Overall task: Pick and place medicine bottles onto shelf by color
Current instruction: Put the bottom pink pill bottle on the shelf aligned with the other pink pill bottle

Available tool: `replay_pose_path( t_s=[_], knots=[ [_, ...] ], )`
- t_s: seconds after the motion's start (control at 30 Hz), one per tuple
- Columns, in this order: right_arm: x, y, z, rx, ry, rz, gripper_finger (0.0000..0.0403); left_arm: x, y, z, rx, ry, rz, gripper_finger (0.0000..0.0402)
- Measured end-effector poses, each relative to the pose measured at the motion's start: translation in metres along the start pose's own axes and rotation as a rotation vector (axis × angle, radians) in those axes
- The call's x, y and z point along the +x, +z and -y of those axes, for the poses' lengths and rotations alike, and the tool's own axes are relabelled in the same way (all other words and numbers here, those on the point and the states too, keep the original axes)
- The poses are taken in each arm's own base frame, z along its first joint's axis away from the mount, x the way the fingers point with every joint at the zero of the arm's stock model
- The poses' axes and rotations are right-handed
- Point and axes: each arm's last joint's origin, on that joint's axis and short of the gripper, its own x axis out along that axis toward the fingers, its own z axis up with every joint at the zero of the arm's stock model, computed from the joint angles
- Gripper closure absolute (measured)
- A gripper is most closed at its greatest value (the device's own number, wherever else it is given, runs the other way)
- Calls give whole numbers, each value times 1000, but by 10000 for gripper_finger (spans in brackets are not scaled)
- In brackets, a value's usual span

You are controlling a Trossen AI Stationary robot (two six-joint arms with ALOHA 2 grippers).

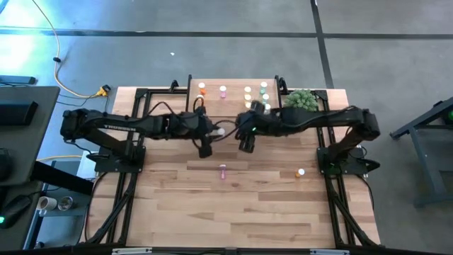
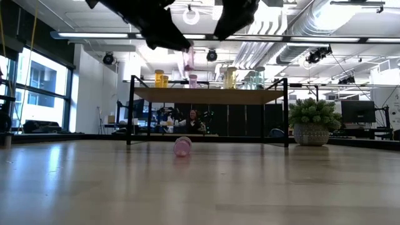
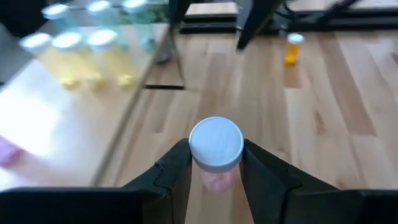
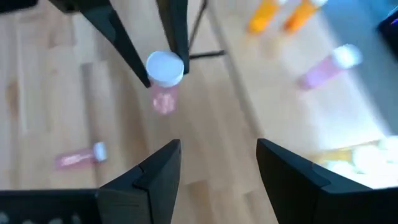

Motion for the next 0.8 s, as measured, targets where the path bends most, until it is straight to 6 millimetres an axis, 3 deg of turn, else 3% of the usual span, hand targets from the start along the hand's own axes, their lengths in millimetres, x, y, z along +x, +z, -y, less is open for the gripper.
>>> replay_pose_path(
  t_s=[0.23,0.43,0.6,0.8],
  knots=[
    [-36,1,36,12,-93,88,201,-7,22,-35,-11,95,-4,287],
    [-53,-1,58,61,-129,117,201,-15,38,-77,-65,217,38,287],
    [-56,-2,66,82,-146,124,201,-9,31,-102,-143,240,14,287],
    [-53,-4,71,82,-158,106,201,18,17,-109,-178,200,-58,287]
  ],
)
